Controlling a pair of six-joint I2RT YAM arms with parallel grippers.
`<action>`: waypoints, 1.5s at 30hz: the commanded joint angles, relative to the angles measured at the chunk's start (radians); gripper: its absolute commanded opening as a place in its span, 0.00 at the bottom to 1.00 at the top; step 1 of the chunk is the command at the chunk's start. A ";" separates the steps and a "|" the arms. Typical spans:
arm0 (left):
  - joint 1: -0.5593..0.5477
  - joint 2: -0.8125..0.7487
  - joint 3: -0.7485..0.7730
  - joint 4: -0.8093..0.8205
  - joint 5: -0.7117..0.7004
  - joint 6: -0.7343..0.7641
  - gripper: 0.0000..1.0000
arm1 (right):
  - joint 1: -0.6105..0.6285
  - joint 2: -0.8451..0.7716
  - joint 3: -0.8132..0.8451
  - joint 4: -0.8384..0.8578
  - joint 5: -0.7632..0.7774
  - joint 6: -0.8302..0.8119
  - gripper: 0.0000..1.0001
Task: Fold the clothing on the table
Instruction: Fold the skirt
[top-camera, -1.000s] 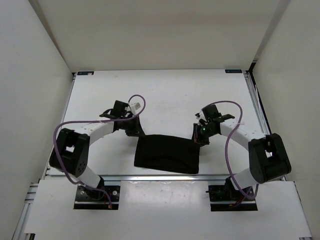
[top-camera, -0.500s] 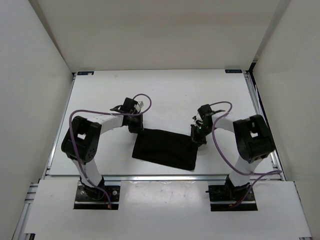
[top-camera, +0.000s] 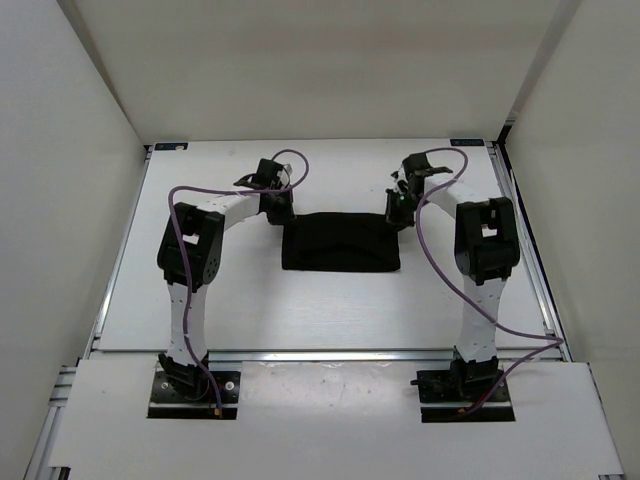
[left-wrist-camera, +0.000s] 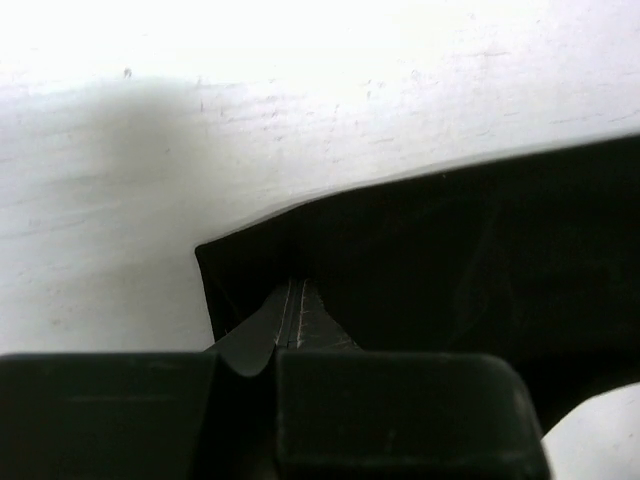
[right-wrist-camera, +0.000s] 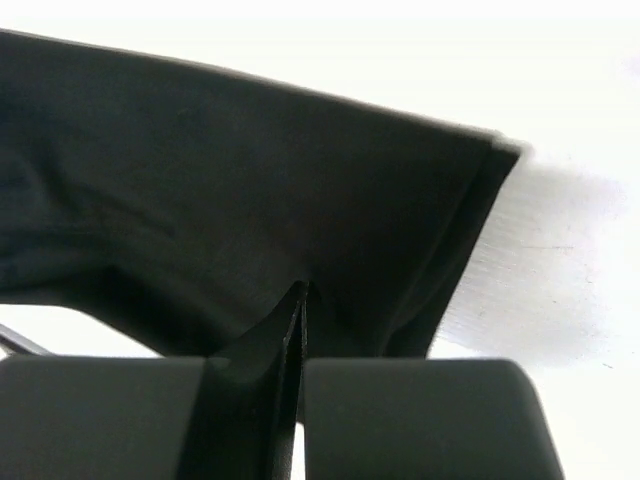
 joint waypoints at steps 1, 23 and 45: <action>0.016 -0.029 -0.005 -0.042 0.002 0.004 0.00 | 0.056 -0.050 0.092 -0.034 0.021 -0.070 0.00; 0.048 -0.111 -0.162 0.018 0.043 0.000 0.00 | 0.351 -0.059 0.042 -0.049 -0.204 0.022 0.00; 0.042 -0.371 -0.171 -0.016 0.131 -0.023 0.00 | 0.187 -0.277 -0.230 0.106 -0.181 0.061 0.00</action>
